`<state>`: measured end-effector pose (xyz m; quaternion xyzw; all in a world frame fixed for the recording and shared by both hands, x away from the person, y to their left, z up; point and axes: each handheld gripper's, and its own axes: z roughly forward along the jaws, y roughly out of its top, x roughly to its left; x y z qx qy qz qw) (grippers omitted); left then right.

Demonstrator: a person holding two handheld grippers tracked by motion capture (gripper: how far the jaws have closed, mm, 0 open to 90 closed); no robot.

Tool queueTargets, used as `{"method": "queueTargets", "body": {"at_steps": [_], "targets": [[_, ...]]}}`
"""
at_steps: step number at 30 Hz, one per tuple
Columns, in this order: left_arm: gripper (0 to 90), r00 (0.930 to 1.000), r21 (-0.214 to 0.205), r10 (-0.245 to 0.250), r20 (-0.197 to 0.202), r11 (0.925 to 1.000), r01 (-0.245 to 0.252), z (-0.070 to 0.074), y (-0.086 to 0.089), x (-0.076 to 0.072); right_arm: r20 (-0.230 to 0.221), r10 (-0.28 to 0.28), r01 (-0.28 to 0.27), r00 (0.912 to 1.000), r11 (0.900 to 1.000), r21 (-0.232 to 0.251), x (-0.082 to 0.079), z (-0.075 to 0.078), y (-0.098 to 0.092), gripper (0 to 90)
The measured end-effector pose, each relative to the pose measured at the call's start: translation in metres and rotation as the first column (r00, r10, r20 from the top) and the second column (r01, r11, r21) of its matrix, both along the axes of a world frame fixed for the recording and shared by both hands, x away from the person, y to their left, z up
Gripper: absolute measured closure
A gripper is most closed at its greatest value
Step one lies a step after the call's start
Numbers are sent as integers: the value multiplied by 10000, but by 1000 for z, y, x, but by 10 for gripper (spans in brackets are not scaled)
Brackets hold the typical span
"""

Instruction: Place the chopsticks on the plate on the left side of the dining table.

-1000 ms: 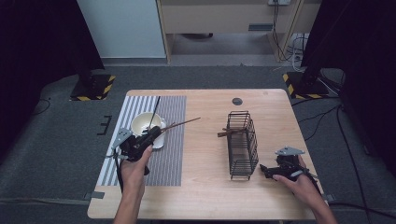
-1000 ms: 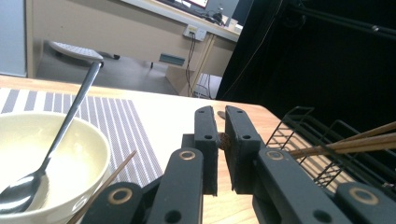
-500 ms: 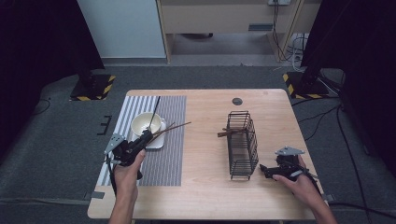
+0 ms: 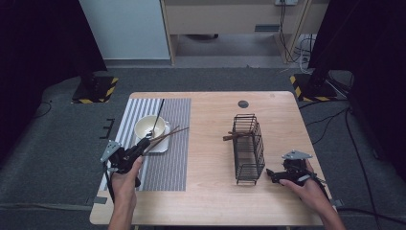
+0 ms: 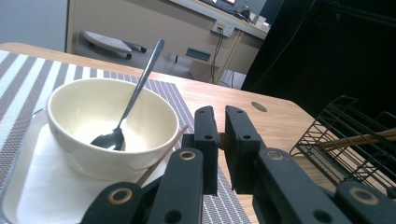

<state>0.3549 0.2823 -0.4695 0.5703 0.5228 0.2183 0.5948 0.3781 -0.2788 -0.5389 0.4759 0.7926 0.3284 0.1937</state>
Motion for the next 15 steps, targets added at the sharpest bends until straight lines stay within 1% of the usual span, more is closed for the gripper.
{"method": "queueTargets", "body": {"at_steps": [3,5,9,15], "targets": [[835,10000,107,33,-30,9999,-33,-1,3,-1,2,1,-1,10000,10000,-2,0,0,0,1],[835,10000,37,83,-27,10000,-83,-2,4,-1,-1,0,0,10000,10000,0,0,0,0,1],[835,9999,62,165,-41,9998,-164,-4,6,-1,2,3,-3,10000,10000,-2,0,0,0,1],[835,9996,-4,279,-75,9996,-279,-7,12,-2,-1,1,-1,10000,10000,-3,0,0,0,1]]}}
